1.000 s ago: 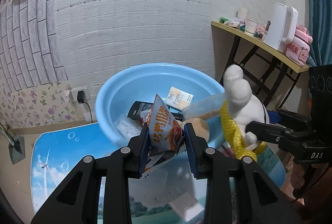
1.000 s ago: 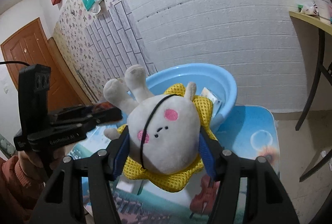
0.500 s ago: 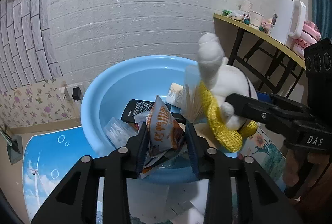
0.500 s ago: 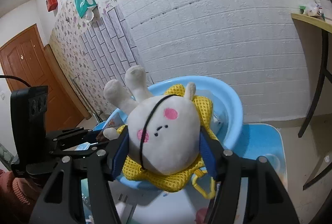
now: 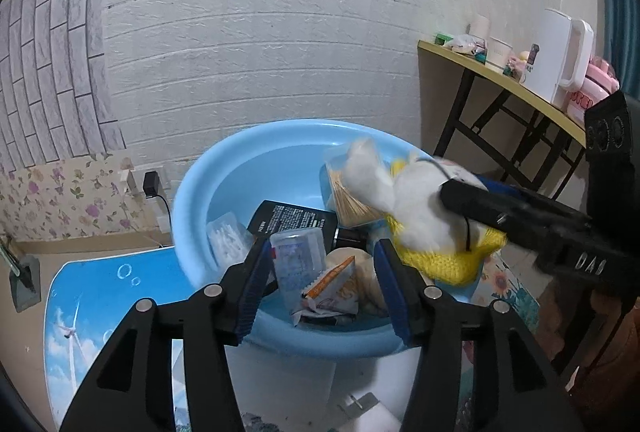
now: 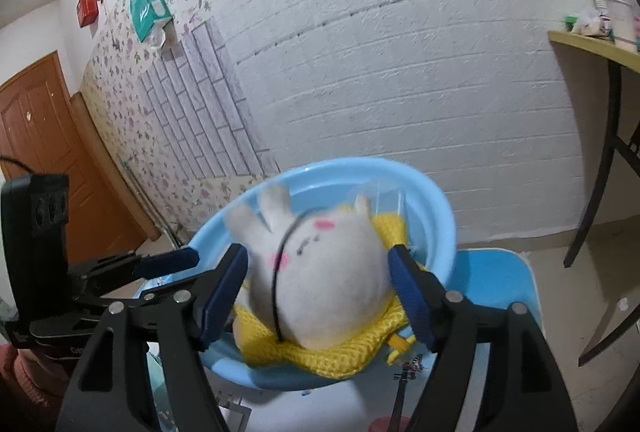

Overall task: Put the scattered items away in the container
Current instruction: 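Open both tools to drop the snack packet and bunny into the basin, then withdraw both tools and lower them toward the charger and earphone hook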

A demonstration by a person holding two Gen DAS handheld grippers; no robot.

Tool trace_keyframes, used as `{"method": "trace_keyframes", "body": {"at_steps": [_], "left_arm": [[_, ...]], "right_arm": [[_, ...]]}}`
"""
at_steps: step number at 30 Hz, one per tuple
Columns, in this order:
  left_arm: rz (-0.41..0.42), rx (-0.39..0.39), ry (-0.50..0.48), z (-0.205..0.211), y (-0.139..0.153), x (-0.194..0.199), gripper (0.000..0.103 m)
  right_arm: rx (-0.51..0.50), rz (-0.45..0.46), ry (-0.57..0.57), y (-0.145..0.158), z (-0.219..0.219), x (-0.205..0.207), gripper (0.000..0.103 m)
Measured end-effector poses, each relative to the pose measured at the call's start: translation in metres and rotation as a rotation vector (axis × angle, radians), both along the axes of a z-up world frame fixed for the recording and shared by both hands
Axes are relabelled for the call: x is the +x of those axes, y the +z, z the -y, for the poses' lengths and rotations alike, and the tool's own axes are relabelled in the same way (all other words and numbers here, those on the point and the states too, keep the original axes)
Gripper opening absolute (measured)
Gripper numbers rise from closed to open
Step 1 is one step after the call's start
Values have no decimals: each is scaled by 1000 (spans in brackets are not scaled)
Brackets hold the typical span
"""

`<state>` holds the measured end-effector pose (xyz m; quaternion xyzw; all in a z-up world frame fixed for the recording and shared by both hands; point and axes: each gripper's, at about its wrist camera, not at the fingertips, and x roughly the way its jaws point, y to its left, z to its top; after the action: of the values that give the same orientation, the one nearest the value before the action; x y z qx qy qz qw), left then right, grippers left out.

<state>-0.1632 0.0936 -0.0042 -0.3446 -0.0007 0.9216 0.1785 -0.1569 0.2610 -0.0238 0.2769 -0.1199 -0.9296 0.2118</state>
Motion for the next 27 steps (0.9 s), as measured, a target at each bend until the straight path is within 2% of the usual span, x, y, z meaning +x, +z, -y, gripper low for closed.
{"method": "trace_keyframes", "body": {"at_steps": [5, 9, 12, 15, 17, 21, 27], "left_arm": [[-4, 11, 25, 12, 4, 14, 55], [-10, 17, 46, 20, 6, 30, 57], [-13, 13, 77, 31, 5, 42, 64], [0, 16, 101, 45, 1, 57, 64], [7, 15, 118, 52, -3, 68, 64], [33, 24, 141, 67, -13, 90, 72], [64, 19, 143, 74, -30, 124, 73]], "right_arm": [[-1, -47, -37, 18, -9, 14, 73], [-6, -43, -51, 24, -13, 27, 73], [3, -35, -56, 24, -14, 41, 73], [21, -27, -65, 22, -19, 55, 73], [23, -12, -85, 21, -24, 64, 73], [27, 36, -107, 14, -26, 80, 73], [66, 97, -62, -4, -5, 102, 73]]}}
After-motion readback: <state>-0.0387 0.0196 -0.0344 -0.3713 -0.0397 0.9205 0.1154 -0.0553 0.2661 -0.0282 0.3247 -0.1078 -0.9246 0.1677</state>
